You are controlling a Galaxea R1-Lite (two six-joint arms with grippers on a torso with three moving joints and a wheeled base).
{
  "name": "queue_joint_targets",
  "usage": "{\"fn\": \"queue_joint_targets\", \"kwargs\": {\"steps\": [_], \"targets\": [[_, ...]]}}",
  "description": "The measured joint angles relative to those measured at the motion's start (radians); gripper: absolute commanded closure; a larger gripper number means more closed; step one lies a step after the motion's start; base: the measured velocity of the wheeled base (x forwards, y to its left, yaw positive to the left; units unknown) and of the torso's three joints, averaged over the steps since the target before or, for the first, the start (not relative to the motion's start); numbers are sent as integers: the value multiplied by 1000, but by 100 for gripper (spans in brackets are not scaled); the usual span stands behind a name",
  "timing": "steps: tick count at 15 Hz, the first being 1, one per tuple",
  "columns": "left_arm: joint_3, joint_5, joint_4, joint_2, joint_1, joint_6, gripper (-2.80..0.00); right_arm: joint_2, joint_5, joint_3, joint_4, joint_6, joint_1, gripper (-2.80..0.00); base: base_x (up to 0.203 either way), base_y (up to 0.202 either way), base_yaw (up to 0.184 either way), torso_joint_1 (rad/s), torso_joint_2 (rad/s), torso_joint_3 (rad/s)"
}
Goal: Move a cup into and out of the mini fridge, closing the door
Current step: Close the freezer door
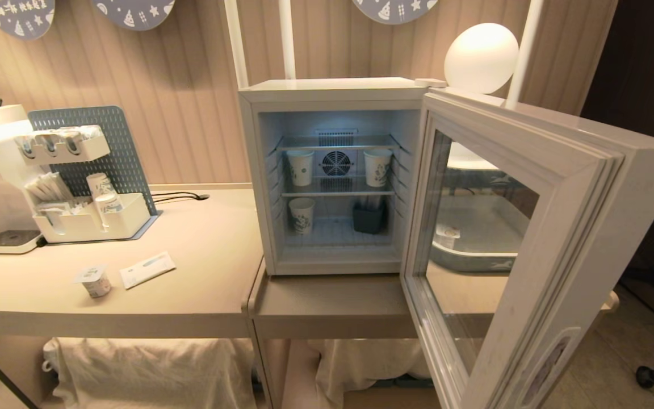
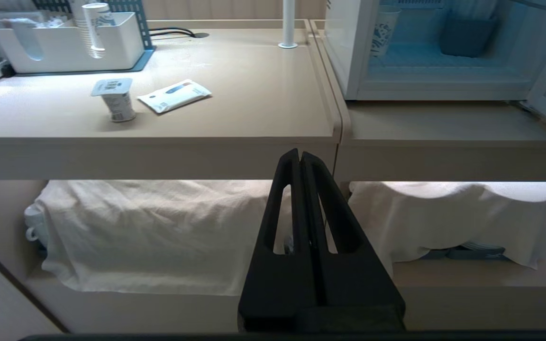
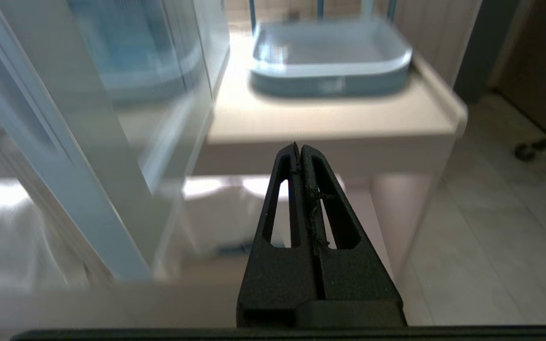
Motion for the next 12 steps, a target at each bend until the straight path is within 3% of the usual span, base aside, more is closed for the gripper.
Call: {"fn": "queue_joint_targets", "kwargs": {"steps": [3,7,9,12], "targets": [[0,0,0,0,1,0,0,68,52,-164,44,109,2,0,0,0,0,0,0,0],[0,0,0,0,2,0,0,435,147,-349,20,267,20,0,0,0,0,0,0,0],[0,0,0,0,0,1,0,646,256,-390,-84,325,29,0,0,0,0,0,0,0],[0,0,0,0,0,0,0,886,509,-403,-336,370,36,0,0,0,0,0,0,0]]}}
